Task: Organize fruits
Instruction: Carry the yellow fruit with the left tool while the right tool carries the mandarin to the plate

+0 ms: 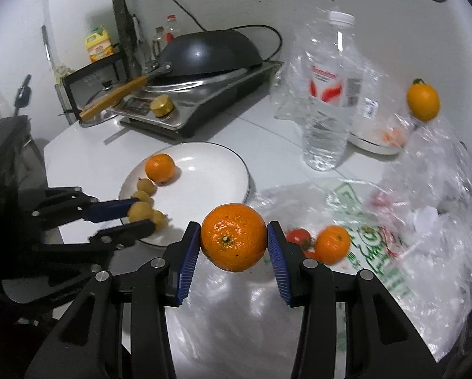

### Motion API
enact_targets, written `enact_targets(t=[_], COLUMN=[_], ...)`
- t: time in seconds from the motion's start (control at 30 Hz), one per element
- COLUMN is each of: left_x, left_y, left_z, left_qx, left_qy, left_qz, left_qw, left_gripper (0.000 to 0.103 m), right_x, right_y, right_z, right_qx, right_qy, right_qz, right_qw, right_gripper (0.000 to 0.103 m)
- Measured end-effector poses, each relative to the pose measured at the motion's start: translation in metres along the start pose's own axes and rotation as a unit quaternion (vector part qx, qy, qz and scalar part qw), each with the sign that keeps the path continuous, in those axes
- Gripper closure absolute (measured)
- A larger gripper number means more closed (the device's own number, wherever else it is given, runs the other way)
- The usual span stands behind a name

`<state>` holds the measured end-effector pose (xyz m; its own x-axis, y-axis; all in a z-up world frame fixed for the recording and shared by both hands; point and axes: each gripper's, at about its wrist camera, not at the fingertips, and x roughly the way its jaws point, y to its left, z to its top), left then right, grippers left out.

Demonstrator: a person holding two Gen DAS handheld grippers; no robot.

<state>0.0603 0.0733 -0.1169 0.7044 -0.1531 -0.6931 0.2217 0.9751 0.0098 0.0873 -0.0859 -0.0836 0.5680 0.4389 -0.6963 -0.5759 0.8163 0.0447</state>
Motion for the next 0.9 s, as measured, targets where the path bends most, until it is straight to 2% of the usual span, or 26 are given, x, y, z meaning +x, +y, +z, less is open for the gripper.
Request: enact_targets(t=[0.33, 0.6, 0.9], left_x=[0.034, 0.044, 0.032], left_y=[0.004, 0.008, 0.024], left_z=[0.001, 0.001, -0.004], left_qx=[-0.006, -0.006, -0.029], left_qy=[0.042, 0.06, 0.037], left_qz=[-0.011, -0.016, -0.022], left_qw=[0.999, 0.998, 0.9986], left_gripper=[0.079, 0.079, 0.077], right_x=[0.011, 0.02, 0.038], right_y=[-0.001, 0.003, 0.016], right_z=[0.004, 0.014, 0.039], right_qx=[0.001, -0.016, -0.035], right_qy=[0.012, 0.019, 0.018], right_qz=[-0.002, -0.002, 0.0], right_qw=[1.0, 1.0, 0.999], right_gripper=[0.057, 0.058, 0.057])
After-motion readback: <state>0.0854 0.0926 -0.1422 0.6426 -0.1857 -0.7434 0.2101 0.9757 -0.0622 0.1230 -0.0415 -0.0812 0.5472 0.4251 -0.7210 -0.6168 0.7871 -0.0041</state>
